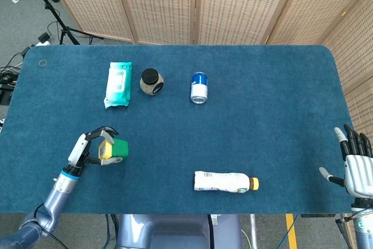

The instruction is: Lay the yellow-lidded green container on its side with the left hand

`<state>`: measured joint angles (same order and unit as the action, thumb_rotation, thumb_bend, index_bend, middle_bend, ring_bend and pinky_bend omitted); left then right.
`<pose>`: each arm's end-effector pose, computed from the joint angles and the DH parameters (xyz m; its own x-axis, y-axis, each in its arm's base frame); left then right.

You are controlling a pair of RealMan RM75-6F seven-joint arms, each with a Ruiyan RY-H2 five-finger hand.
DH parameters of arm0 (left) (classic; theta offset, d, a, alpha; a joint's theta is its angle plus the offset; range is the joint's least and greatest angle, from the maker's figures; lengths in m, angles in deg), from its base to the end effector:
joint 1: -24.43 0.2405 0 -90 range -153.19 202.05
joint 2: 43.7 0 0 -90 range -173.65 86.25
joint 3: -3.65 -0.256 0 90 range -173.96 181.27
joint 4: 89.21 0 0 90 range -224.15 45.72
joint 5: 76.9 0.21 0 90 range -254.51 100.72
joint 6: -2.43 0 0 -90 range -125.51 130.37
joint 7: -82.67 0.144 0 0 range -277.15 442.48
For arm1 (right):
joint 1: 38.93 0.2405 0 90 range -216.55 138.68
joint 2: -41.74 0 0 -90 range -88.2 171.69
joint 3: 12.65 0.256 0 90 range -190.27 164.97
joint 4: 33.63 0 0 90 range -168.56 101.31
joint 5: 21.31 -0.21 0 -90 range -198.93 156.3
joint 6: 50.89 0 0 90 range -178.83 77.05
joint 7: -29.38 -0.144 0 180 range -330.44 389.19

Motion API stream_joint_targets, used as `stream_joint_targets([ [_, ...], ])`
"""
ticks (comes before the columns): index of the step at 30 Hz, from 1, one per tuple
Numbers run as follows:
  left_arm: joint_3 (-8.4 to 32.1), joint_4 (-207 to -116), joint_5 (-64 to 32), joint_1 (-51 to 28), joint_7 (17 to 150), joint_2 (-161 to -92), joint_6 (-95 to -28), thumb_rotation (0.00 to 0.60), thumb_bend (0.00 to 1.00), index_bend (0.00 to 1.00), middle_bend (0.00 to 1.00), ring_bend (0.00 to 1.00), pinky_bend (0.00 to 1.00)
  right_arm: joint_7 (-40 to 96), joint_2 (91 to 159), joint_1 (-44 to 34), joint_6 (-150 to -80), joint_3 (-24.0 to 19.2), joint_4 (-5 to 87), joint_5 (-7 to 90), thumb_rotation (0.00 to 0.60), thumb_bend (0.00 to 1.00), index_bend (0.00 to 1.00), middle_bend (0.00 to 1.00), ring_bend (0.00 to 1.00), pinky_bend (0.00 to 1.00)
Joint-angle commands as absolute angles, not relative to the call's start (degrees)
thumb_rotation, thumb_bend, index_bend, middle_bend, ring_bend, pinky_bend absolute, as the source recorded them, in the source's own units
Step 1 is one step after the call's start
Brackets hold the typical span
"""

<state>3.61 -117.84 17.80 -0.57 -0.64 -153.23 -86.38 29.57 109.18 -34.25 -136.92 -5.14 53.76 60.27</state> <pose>-0.2788 0.2883 -0.0117 -0.5621 0.3553 0.7469 0.6846 -0.3068 0.6612 -0.3262 -0.1968 0.1675 0.4118 0.0958 0.9062 -0.9107 0.0772 0.4057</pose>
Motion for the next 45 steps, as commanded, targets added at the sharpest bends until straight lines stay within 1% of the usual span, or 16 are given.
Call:
stream_joint_targets([
  [1,3.31,-116.02,17.20,-0.29,-0.98,-154.45,-85.22,0.600,0.00,0.60,0.44,0.48,0.56,29.57,109.19,-34.25,-136.85,-5.16,53.75,60.22,0.600,0.00,0.00,0.00,0.00,0.00],
  [6,3.05,-112.70,16.64,0.04,-1.07,-155.94,-84.13,0.600,0.00,0.60,0.44,0.48,0.56,29.64,109.19,-34.24,-136.87,-5.09,53.78,60.15,0.600,0.00,0.00,0.00,0.00,0.00],
  [8,2.70,-111.60,16.78,0.19,-0.72,-156.30,-84.04,0.600,0.00,0.60,0.42,0.47,0.56,29.65,109.18,-34.24,-136.86,-5.07,53.80,60.12,0.600,0.00,0.00,0.00,0.00,0.00],
  [9,2.30,-110.92,17.05,0.30,-0.40,-156.45,-83.97,0.600,0.00,0.60,0.37,0.43,0.56,29.60,109.17,-34.24,-136.82,-5.07,53.82,60.09,0.600,0.00,0.00,0.00,0.00,0.00],
  [11,1.61,-109.93,17.47,0.45,0.07,-156.62,-83.60,0.600,0.00,0.58,0.26,0.31,0.50,29.59,109.14,-34.24,-136.81,-5.05,53.83,60.06,0.600,0.00,0.00,0.00,0.00,0.00],
  [13,1.01,-109.25,17.77,0.57,0.21,-156.67,-83.02,0.600,0.00,0.49,0.13,0.17,0.39,29.56,109.13,-34.25,-136.82,-5.06,53.85,60.09,0.600,0.00,0.00,0.00,0.00,0.00],
  [16,0.52,-108.25,17.82,0.85,0.98,-156.80,-82.27,0.600,0.00,0.40,0.04,0.07,0.31,29.47,109.08,-34.29,-136.87,-5.08,53.89,60.13,0.600,0.00,0.00,0.00,0.00,0.00],
  [18,0.38,-107.98,17.71,1.14,1.18,-156.69,-82.24,0.600,0.00,0.34,0.01,0.03,0.27,29.37,109.02,-34.32,-136.92,-5.04,53.95,60.09,0.600,0.00,0.00,0.00,0.00,0.00],
  [21,0.92,-108.08,16.93,1.77,1.61,-156.46,-82.95,0.600,0.00,0.27,0.00,0.00,0.20,29.32,108.97,-34.36,-137.00,-5.04,54.04,60.13,0.600,0.00,0.00,0.00,0.00,0.00],
  [23,1.59,-108.63,16.31,2.59,1.88,-155.99,-85.00,0.600,0.00,0.25,0.00,0.00,0.17,29.30,108.92,-34.41,-137.07,-5.10,54.13,60.24,0.600,0.00,0.00,0.00,0.00,0.00],
  [28,1.71,-111.11,16.51,4.63,2.87,-153.60,-91.01,0.600,0.00,0.24,0.00,0.00,0.17,29.11,108.79,-34.46,-137.17,-5.19,54.38,60.49,0.600,0.00,0.00,0.00,0.00,0.00],
  [34,0.20,-114.77,18.72,4.63,10.08,-150.01,-94.21,0.600,0.00,0.24,0.00,0.00,0.17,28.70,108.46,-34.57,-137.30,-5.28,54.71,60.74,0.600,0.00,0.00,0.00,0.00,0.00],
  [37,-1.95,-119.22,21.16,3.68,19.83,-146.26,-93.27,0.600,0.00,0.24,0.00,0.00,0.17,28.34,108.24,-34.65,-137.39,-5.31,54.86,60.87,0.600,0.00,0.00,0.00,0.00,0.00],
  [40,-3.87,-128.66,23.00,2.17,33.08,-140.32,-89.46,0.600,0.00,0.24,0.00,0.00,0.17,27.91,107.97,-34.73,-137.51,-5.31,55.03,60.99,0.600,0.00,0.00,0.00,0.00,0.00],
  [42,-4.52,-138.71,23.25,0.94,43.91,-135.25,-85.47,0.600,0.00,0.24,0.00,0.00,0.17,27.60,107.79,-34.80,-137.62,-5.29,55.10,61.05,0.600,0.00,0.00,0.00,0.00,0.00],
  [45,-4.35,-159.35,21.33,-1.12,61.82,-126.66,-77.60,0.600,0.00,0.24,0.00,0.00,0.17,27.12,107.46,-34.93,-137.82,-5.33,55.27,61.26,0.600,0.00,0.00,0.00,0.00,0.00],
])
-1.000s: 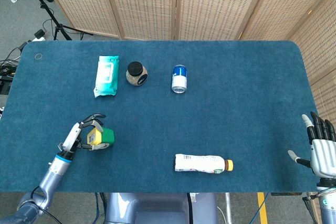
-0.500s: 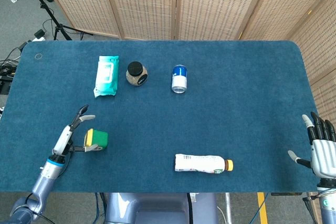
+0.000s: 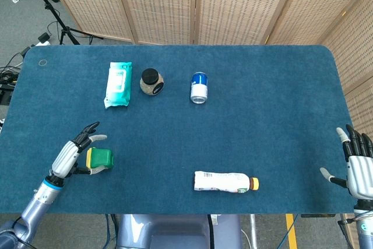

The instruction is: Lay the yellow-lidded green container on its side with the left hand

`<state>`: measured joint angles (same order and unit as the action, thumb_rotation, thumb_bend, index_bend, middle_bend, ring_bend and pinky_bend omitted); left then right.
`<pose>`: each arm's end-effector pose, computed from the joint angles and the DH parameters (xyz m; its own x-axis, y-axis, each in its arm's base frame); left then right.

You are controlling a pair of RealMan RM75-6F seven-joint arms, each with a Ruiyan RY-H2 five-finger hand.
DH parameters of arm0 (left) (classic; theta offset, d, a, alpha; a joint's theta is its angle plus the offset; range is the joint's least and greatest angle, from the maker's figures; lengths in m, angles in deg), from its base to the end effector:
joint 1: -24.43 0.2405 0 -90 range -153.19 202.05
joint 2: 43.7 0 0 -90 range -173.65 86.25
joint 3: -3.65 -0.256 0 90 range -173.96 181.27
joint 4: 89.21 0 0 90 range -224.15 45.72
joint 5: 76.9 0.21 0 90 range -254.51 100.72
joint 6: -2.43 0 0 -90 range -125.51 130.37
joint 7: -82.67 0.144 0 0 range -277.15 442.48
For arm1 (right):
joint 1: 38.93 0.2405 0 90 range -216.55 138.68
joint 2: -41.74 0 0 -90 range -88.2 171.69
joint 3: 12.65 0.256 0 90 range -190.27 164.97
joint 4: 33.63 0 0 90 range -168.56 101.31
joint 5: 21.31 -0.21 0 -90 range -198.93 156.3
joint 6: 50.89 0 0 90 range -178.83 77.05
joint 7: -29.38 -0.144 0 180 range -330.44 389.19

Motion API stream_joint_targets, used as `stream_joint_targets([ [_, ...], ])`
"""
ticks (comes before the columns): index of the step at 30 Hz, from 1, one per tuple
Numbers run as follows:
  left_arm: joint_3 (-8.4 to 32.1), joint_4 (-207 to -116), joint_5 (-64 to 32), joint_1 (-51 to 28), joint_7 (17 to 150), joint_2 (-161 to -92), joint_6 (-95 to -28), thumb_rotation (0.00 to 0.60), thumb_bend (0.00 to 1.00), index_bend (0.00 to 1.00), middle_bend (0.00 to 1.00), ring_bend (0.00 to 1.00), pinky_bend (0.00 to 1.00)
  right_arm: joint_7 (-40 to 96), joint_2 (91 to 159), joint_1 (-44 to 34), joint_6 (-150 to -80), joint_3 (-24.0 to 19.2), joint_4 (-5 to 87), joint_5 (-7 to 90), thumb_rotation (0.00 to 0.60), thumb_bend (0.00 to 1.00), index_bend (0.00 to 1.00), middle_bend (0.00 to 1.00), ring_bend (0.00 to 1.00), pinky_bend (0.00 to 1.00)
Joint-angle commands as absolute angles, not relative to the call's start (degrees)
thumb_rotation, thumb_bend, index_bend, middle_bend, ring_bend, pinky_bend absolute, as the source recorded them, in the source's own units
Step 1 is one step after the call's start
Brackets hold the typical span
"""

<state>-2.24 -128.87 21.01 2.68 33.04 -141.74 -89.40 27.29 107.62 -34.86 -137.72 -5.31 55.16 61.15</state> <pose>-0.3014 0.2568 0.0257 -0.0449 0.2183 0.9748 0.8710 -0.4693 0.1452 -0.3229 -0.1926 0.1744 0.3804 0.1052 0.9188 -0.9246 0.0646 0.3754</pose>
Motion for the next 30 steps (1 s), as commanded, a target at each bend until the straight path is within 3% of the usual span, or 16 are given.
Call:
stream_joint_targets([
  [1,-4.24,-163.84,20.43,-1.58,66.03,-124.93,-75.44,0.600,0.00,0.24,0.00,0.00,0.17,26.97,107.36,-34.98,-137.89,-5.35,55.35,61.33,0.600,0.00,0.00,0.00,0.00,0.00],
  [8,-2.87,-184.46,13.04,-4.62,87.42,-116.88,-63.14,0.600,0.00,0.24,0.00,0.00,0.17,25.08,106.48,-35.33,-138.46,-5.49,55.68,62.06,0.600,0.00,0.00,0.00,0.00,0.00],
  [13,-1.97,-191.62,6.82,-5.79,98.00,-113.61,-58.37,0.600,0.00,0.24,0.00,0.00,0.17,23.68,105.97,-35.48,-138.60,-5.64,55.83,62.49,0.600,0.00,0.00,0.00,0.00,0.00],
  [22,1.64,-194.94,-7.11,-5.96,111.61,-113.90,-58.46,0.600,0.00,0.24,0.00,0.00,0.17,21.08,104.95,-35.96,-139.14,-6.14,55.98,63.58,0.600,0.00,0.00,0.00,0.00,0.00],
  [30,3.62,-189.78,-10.37,-5.75,110.21,-118.77,-58.89,0.600,0.00,0.24,0.00,0.05,0.17,18.29,103.83,-36.22,-139.35,-5.93,56.06,63.47,0.600,0.00,0.00,0.00,0.00,0.00],
])
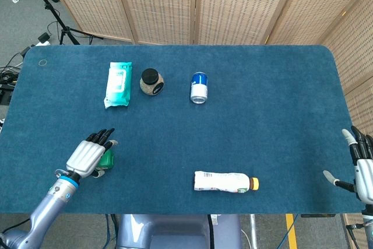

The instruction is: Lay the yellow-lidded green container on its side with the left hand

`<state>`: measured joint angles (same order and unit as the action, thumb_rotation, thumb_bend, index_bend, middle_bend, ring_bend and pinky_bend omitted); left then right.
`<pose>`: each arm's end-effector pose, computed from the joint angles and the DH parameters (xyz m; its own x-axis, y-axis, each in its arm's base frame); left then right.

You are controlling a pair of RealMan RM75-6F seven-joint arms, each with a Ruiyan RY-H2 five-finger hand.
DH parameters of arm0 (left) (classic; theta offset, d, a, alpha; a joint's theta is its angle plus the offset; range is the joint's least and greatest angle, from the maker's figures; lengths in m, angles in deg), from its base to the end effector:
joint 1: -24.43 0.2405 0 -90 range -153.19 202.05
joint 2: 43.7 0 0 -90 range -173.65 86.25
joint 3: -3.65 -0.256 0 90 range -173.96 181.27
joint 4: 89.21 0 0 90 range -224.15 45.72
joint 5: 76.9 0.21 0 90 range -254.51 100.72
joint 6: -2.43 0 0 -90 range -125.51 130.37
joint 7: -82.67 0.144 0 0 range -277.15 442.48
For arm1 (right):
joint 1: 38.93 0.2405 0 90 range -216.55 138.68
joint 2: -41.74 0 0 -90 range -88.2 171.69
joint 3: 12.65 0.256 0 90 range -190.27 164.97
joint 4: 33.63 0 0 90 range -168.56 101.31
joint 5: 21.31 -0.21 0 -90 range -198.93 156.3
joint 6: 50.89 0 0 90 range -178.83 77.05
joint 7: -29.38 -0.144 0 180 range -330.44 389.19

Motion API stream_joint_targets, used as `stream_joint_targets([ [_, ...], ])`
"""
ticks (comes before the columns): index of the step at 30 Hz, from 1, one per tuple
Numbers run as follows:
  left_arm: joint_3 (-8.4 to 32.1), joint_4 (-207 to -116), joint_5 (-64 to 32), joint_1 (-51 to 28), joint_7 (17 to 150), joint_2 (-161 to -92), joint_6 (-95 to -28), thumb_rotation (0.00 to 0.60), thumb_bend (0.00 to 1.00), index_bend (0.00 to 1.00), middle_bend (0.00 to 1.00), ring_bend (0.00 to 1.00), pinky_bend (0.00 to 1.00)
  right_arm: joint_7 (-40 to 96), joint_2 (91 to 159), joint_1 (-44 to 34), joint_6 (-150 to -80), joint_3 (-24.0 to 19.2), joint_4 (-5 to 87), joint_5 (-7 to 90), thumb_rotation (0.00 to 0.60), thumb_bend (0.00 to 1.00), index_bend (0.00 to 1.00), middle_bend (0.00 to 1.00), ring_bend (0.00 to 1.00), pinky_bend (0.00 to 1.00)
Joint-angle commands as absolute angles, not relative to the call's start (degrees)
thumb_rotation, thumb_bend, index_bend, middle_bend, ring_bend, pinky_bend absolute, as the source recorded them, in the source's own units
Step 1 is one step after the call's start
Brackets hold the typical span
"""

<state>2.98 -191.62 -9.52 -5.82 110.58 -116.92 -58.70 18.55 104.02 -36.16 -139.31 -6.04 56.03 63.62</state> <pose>-0.2153 0.2564 0.0381 0.5739 0.3406 0.7447 0.8150 -0.3261 -0.4790 -0.3217 -0.1828 0.1926 0.2868 0.1168 0.9508 -0.9579 0.0241 0.2859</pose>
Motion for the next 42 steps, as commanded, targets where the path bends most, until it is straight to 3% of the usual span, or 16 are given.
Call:
stream_joint_targets([
  [1,3.84,-189.21,-11.12,-5.64,110.80,-119.47,-59.29,0.600,0.00,0.24,0.01,0.08,0.17,18.12,103.76,-36.24,-139.36,-5.86,56.06,63.36,0.600,0.00,0.00,0.00,0.00,0.00],
  [5,4.34,-188.43,-13.53,-5.51,112.25,-120.78,-59.76,0.600,0.00,0.26,0.14,0.19,0.25,17.65,103.57,-36.28,-139.33,-5.67,56.02,63.02,0.600,0.00,0.00,0.00,0.00,0.00],
  [10,4.52,-188.16,-13.61,-5.47,112.42,-121.01,-60.11,0.600,0.00,0.52,0.43,0.46,0.47,17.26,103.48,-36.20,-138.98,-5.51,55.90,62.61,0.600,0.00,0.00,0.00,0.00,0.00],
  [13,4.47,-187.60,-12.26,-5.10,111.86,-120.95,-61.09,0.600,0.00,0.59,0.50,0.52,0.51,16.21,103.30,-36.08,-138.43,-5.69,56.03,62.71,0.600,0.00,0.00,0.00,0.00,0.00],
  [24,5.59,-186.84,-10.42,-4.40,108.31,-120.70,-62.39,0.600,0.00,0.63,0.54,0.54,0.52,16.75,103.61,-35.93,-138.10,-5.60,56.23,62.32,0.600,0.00,0.00,0.00,0.00,0.00],
  [29,7.02,-181.88,0.76,-3.22,85.41,-122.78,-64.61,0.600,0.00,0.63,0.54,0.54,0.52,17.05,103.74,-35.89,-137.98,-5.62,56.22,62.23,0.600,0.00,0.00,0.00,0.00,0.00],
  [33,6.05,-168.07,12.26,-1.97,49.47,-127.99,-70.92,0.600,0.00,0.63,0.54,0.54,0.52,17.51,103.91,-35.89,-138.02,-5.77,56.30,62.45,0.600,0.00,0.00,0.00,0.00,0.00],
  [37,5.70,-157.17,15.52,-1.12,29.41,-132.87,-76.34,0.600,0.00,0.63,0.54,0.54,0.52,18.02,104.12,-35.86,-138.02,-5.78,56.29,62.45,0.600,0.00,0.00,0.00,0.00,0.00],
  [42,6.26,-148.76,15.13,-0.04,17.00,-137.89,-79.62,0.600,0.00,0.63,0.54,0.54,0.52,18.81,104.46,-35.71,-137.79,-5.84,56.27,62.40,0.600,0.00,0.00,0.00,0.00,0.00],
])
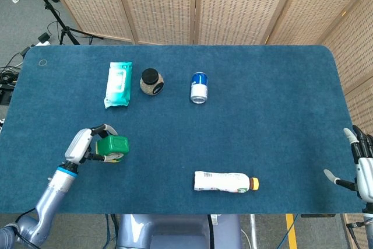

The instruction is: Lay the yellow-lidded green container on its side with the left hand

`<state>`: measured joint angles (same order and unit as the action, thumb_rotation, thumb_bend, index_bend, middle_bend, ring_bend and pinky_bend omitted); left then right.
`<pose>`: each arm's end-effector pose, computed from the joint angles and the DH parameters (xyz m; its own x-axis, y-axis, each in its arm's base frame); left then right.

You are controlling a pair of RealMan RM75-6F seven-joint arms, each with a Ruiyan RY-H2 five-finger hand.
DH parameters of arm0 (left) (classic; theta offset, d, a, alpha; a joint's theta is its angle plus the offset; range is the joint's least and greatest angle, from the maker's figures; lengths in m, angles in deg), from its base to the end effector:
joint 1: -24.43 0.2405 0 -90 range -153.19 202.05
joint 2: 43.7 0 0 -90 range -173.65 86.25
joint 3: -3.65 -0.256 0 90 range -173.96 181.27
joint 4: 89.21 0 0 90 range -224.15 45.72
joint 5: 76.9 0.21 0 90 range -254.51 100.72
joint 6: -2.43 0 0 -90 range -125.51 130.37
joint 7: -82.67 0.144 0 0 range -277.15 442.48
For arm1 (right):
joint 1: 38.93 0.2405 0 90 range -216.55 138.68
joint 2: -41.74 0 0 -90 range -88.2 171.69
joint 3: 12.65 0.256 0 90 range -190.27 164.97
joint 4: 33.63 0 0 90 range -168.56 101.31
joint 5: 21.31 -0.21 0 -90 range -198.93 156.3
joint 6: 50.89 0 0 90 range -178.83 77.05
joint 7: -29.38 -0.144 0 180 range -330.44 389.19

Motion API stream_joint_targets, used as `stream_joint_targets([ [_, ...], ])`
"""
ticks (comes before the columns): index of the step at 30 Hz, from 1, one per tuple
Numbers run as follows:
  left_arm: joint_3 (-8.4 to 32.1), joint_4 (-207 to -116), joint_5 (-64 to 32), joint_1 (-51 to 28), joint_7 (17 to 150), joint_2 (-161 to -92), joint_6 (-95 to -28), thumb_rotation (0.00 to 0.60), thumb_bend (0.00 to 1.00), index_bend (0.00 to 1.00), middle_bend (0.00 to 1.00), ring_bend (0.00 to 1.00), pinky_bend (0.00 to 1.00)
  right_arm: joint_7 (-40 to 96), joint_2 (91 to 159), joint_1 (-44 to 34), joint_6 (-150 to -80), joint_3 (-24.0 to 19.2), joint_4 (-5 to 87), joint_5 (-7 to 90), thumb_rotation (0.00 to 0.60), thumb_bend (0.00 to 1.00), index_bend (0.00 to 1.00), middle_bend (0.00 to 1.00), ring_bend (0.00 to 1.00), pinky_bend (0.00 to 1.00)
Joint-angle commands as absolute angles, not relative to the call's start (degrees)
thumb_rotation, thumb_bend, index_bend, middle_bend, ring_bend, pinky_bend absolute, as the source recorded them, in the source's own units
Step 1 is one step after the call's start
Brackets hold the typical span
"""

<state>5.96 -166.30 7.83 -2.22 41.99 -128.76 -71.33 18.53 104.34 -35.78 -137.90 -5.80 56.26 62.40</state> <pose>-0.2408 0.2856 0.0339 -0.3166 0.2893 0.9034 0.9049 -0.1934 0.3791 -0.3234 -0.1859 0.1892 0.2753 0.1022 0.9559 -0.9613 0.0416 0.2724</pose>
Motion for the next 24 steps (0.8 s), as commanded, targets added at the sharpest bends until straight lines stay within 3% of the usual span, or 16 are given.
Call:
stream_joint_targets([
  [1,6.32,-146.36,15.17,0.10,15.08,-139.22,-80.26,0.600,0.00,0.63,0.54,0.54,0.52,19.10,104.57,-35.68,-137.75,-5.86,56.27,62.39,0.600,0.00,0.00,0.00,0.00,0.00],
  [15,3.89,-125.34,15.90,0.47,6.40,-149.84,-79.85,0.600,0.00,0.63,0.54,0.54,0.52,21.15,105.54,-35.47,-137.32,-5.70,55.74,61.53,0.600,0.00,0.00,0.00,0.00,0.00],
  [24,2.14,-118.65,16.33,0.63,5.43,-152.81,-78.13,0.600,0.00,0.63,0.52,0.54,0.52,21.35,105.65,-35.42,-137.13,-5.56,55.72,61.19,0.600,0.00,0.00,0.00,0.00,0.00],
])
